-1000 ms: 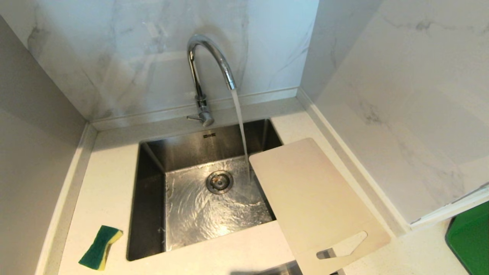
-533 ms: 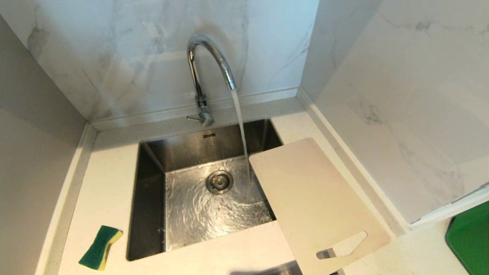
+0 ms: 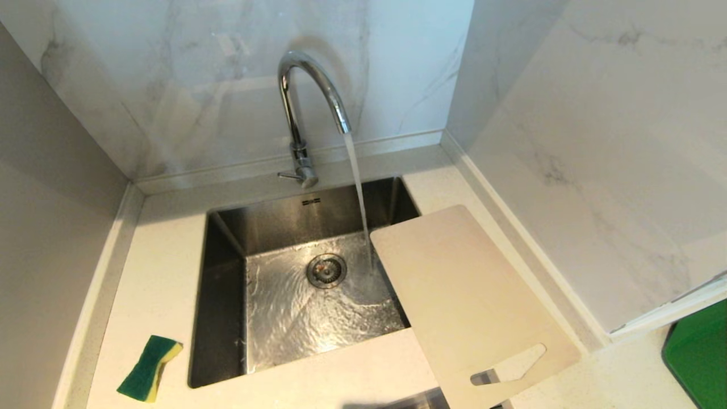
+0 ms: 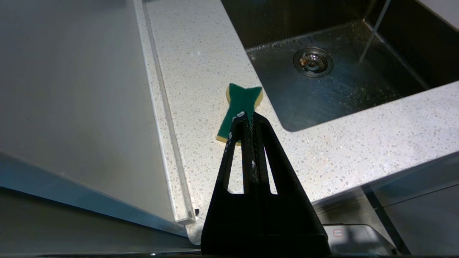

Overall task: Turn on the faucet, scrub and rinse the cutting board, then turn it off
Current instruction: Turn off the tap

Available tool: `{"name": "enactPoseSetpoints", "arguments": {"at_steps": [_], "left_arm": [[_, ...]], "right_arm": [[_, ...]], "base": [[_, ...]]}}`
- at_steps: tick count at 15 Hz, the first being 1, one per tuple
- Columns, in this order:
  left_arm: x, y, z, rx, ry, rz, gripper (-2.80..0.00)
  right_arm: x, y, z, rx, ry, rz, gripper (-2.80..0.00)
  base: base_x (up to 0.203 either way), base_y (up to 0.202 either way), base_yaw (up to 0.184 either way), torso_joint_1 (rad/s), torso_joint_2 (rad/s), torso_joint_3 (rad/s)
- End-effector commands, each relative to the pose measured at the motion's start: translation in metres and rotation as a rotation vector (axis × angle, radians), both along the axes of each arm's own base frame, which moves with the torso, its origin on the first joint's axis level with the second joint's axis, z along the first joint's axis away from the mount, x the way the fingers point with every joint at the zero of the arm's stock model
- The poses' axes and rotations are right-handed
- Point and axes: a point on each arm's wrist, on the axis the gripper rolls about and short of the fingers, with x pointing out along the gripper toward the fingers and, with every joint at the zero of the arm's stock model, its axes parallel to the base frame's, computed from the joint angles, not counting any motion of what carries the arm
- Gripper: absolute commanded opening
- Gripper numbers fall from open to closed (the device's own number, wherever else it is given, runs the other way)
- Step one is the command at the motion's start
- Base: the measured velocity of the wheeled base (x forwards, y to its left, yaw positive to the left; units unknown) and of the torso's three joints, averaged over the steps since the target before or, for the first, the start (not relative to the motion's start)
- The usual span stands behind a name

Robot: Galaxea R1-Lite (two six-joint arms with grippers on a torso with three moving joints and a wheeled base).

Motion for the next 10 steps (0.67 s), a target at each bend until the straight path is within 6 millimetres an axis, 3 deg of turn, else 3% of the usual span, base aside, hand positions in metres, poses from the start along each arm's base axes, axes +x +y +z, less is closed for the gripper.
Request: {"name": "enactPoseSetpoints", "arguments": {"at_steps": [1,5,10], "left_arm": [[0.000,0.000,0.000,-0.003,0.001,-0.001,-2.80],[0.000,0.000,0.000,0.031,-0.002,-0.012,-2.80],[-0.015,-0.003,0.037,0.235,-0.071,-0.129,-2.80]], "right_arm": [[0.000,0.000,0.000,0.000,0.001,0.001,-2.80],[0.000,0.000,0.000,0.000,0.001,0.001,-2.80],[0.000,0.000,0.000,0.000,0.001,0.001,-2.80]], "base": [[0.000,0.000,0.000,0.000,0.00,0.000],[0.000,0.000,0.000,0.000,0.00,0.000],[0.000,0.000,0.000,0.000,0.00,0.000]]}}
